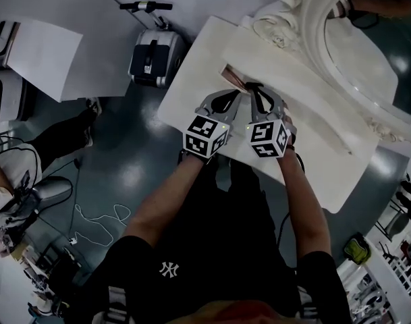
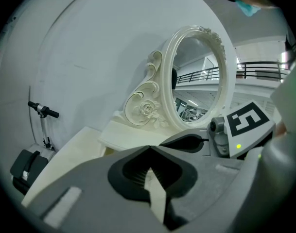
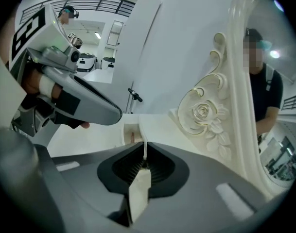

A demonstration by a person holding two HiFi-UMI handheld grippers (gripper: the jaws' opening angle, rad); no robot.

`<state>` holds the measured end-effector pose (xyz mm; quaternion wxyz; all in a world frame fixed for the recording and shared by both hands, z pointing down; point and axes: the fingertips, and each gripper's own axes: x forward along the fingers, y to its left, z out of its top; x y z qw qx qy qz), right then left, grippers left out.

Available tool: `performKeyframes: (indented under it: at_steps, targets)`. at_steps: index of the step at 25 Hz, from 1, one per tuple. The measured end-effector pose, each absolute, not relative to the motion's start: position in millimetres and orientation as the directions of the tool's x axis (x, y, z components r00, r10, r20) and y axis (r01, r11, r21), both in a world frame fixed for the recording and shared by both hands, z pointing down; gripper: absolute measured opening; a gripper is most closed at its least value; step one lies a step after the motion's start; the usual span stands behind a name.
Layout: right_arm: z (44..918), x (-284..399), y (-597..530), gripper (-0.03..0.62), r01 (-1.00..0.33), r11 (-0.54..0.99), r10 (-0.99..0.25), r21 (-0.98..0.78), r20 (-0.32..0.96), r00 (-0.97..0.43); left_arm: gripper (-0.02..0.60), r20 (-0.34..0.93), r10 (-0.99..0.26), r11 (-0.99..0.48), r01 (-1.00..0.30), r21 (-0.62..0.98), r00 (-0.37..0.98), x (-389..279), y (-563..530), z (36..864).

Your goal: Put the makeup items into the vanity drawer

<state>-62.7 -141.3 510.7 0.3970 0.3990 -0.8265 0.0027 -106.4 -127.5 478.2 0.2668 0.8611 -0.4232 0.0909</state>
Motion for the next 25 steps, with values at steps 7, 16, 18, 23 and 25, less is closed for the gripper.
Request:
performKeyframes:
  at_steps: [7, 16, 18, 23, 25]
  targets:
    - [480, -38, -115, 0.026, -0.747, 0.599, -0.714, 0.290, 0.615, -0.334, 0.000, 0.361, -0.653, -0.553, -0.744, 0.375, 0.666, -84, -109, 459]
    - [442, -19, -95, 0.025, -0.833, 0.499, -0.775, 0.237, 0.553, -0.307, 0.000, 0.335, -0.619, -0.617, -0.704, 0.351, 0.710, -63, -90, 428]
    - [432, -15, -90, 0.025, -0.855, 0.476, -0.785, 0.205, 0.538, -0.308, 0.000, 0.327, -0.611, -0.632, -0.693, 0.348, 0.721, -58, -85, 420]
    - [407, -9, -78, 0.025, -0.901, 0.422, -0.806, 0.101, 0.498, -0.321, 0.000, 0.311, -0.584, -0.664, -0.662, 0.349, 0.750, -48, -75, 398]
    - [396, -7, -74, 0.025, -0.912, 0.405, -0.814, 0.059, 0.477, -0.330, 0.000, 0.304, -0.574, -0.674, -0.650, 0.352, 0.760, -45, -71, 388]
